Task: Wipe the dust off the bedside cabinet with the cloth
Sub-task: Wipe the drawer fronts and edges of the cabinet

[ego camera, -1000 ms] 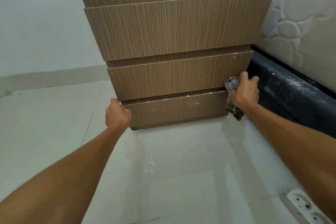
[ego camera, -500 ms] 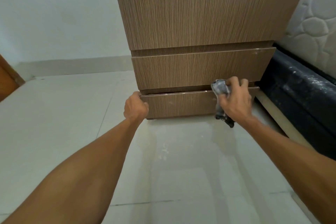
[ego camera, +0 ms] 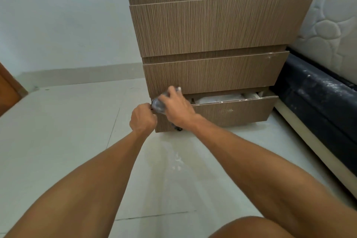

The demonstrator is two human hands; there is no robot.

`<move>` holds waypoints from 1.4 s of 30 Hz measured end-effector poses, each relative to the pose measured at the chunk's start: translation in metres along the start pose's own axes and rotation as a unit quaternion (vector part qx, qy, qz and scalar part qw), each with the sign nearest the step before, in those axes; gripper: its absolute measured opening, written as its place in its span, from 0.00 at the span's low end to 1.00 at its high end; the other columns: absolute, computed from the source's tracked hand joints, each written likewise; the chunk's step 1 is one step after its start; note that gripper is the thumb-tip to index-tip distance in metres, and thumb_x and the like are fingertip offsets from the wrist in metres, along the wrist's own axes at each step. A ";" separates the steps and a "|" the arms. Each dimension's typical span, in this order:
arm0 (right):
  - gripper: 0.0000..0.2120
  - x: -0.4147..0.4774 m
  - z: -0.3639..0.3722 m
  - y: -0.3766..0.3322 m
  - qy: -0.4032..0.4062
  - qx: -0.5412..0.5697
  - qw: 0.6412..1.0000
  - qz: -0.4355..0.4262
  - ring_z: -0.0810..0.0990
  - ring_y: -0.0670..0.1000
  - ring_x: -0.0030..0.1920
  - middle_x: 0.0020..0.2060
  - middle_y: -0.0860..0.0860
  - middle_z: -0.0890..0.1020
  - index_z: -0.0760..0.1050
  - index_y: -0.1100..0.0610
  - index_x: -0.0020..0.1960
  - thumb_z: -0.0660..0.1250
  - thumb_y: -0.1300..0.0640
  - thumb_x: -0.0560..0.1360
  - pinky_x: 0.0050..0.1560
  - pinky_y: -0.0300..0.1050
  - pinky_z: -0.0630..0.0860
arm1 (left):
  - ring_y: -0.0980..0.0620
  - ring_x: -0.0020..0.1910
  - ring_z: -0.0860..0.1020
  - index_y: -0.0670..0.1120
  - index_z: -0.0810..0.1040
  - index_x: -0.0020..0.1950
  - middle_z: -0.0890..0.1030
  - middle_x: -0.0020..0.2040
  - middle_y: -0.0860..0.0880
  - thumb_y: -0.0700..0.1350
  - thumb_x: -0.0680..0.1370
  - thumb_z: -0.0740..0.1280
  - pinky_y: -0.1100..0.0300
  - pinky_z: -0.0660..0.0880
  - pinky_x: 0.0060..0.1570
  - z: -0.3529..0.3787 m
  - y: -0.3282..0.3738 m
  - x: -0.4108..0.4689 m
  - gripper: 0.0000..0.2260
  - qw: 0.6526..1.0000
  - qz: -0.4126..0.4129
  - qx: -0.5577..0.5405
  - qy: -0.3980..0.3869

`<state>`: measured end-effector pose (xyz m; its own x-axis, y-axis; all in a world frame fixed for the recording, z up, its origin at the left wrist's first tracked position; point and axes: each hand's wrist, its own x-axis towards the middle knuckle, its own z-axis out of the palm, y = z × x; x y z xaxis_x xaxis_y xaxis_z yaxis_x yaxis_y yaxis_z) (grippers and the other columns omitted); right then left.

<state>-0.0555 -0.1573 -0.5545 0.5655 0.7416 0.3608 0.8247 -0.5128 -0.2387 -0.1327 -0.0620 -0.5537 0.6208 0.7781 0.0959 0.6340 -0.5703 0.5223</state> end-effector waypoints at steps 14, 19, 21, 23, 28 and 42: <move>0.19 -0.054 -0.027 0.109 -0.010 -0.078 0.995 0.061 0.68 0.59 0.63 0.59 0.56 0.70 0.70 0.54 0.66 0.65 0.48 0.78 0.50 0.55 0.78 | 0.43 0.53 0.77 0.45 0.80 0.58 0.80 0.54 0.45 0.45 0.79 0.64 0.48 0.73 0.49 0.029 0.050 -0.016 0.10 0.944 0.269 0.189 0.035; 0.22 -0.085 -0.054 0.168 -0.011 -0.101 0.987 0.121 0.69 0.60 0.63 0.60 0.56 0.69 0.68 0.53 0.67 0.67 0.48 0.77 0.48 0.58 0.80 | 0.44 0.53 0.78 0.46 0.80 0.59 0.81 0.54 0.46 0.46 0.80 0.62 0.48 0.73 0.48 0.048 0.076 -0.025 0.11 0.935 0.304 0.180 0.020; 0.23 -0.096 -0.065 0.187 -0.013 -0.105 0.984 0.144 0.69 0.60 0.63 0.61 0.56 0.69 0.68 0.53 0.68 0.67 0.48 0.77 0.51 0.58 0.80 | 0.44 0.52 0.78 0.45 0.80 0.59 0.80 0.54 0.45 0.45 0.81 0.62 0.49 0.74 0.47 0.052 0.084 -0.029 0.11 0.935 0.307 0.177 0.014; 0.23 -0.105 -0.075 0.202 -0.016 -0.109 0.980 0.167 0.69 0.59 0.63 0.62 0.57 0.68 0.67 0.53 0.69 0.67 0.48 0.77 0.53 0.56 0.79 | 0.43 0.52 0.78 0.44 0.80 0.58 0.80 0.53 0.45 0.44 0.80 0.62 0.49 0.74 0.47 0.053 0.090 -0.030 0.10 0.938 0.301 0.174 0.009; 0.28 -0.121 -0.096 0.235 -0.037 -0.121 0.969 0.213 0.68 0.61 0.63 0.64 0.58 0.67 0.66 0.54 0.71 0.72 0.57 0.73 0.57 0.57 0.75 | 0.44 0.50 0.78 0.45 0.80 0.54 0.80 0.52 0.45 0.41 0.79 0.65 0.51 0.74 0.43 0.053 0.092 -0.029 0.07 0.939 0.292 0.181 0.011; 0.22 -0.155 -0.088 0.251 0.090 0.020 0.848 0.522 0.78 0.62 0.53 0.58 0.64 0.72 0.69 0.62 0.65 0.70 0.55 0.76 0.44 0.49 0.71 | 0.44 0.51 0.76 0.43 0.78 0.54 0.78 0.51 0.45 0.38 0.77 0.66 0.50 0.75 0.44 0.043 0.077 -0.026 0.06 0.939 0.288 0.187 0.014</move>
<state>0.0631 -0.4389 -0.5912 0.9801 -0.1876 0.0655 -0.1229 -0.8311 -0.5424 -0.0803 -0.1373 -0.5522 0.9011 0.3165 0.2964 0.3183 -0.9470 0.0434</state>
